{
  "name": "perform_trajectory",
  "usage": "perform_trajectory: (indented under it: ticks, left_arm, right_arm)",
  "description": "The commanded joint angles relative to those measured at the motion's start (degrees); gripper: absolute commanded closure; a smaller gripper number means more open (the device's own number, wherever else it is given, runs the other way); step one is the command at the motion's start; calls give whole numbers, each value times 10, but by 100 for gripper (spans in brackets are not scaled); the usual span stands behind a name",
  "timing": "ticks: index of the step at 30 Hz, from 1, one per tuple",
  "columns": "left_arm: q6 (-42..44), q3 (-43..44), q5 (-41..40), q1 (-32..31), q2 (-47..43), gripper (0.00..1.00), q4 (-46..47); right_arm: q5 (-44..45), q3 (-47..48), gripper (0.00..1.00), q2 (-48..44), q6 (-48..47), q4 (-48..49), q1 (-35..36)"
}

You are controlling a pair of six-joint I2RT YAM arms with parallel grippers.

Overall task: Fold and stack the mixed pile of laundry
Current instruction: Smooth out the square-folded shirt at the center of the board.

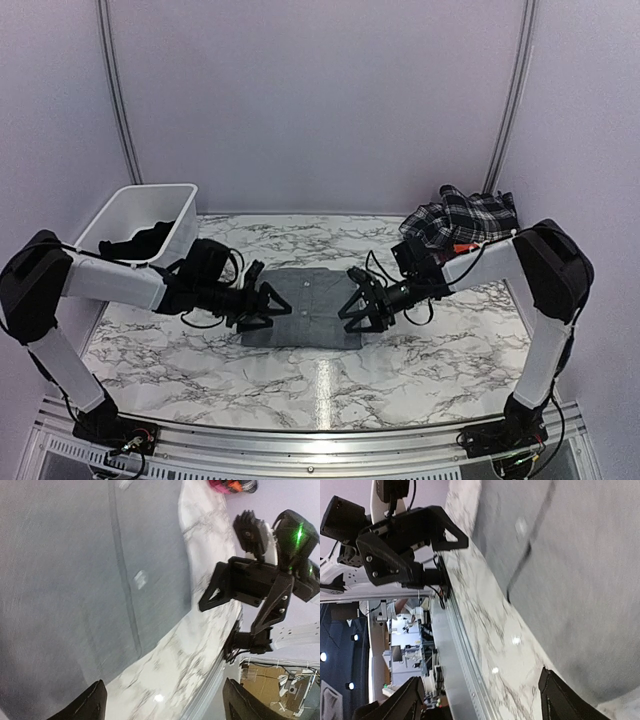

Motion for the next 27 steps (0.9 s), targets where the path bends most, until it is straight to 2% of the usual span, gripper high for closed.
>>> perform_trajectory:
  ticks: [1,3,5,10,13,15,19,24,27]
  left_arm:
    - [96,164,3,42,46,19,-123]
    - [108,229,2,63,94,22,-138]
    - [118,299,1,75,140,26,-141]
    - [93,386,-10,96,249,32,-112]
    - [45,379,-14,119,294,36,-53]
    - [47,371,-27,127,310,38,-49]
    - [49,322,-56,152,317,41,-49]
    - [62,233,-86,196,269,39,-46]
    - [102,216,-93,210,227,36,-58]
  right_arm:
    - [27,141,26,18,-27,-44,-37]
    - [51,223,27,71,-55,-92,-47]
    - [60,288,28,119,-52,-92,-52]
    - [56,402,30,222,30,-4,-56]
    - [55,439,32,281,67,45,-59]
    - [62,447,32,312,66,46,-65]
    - [79,409,34,337,54,47,-81]
    - [88,335,37,319,21,31,-92]
    - [88,337,37,296,-7,-8,-94]
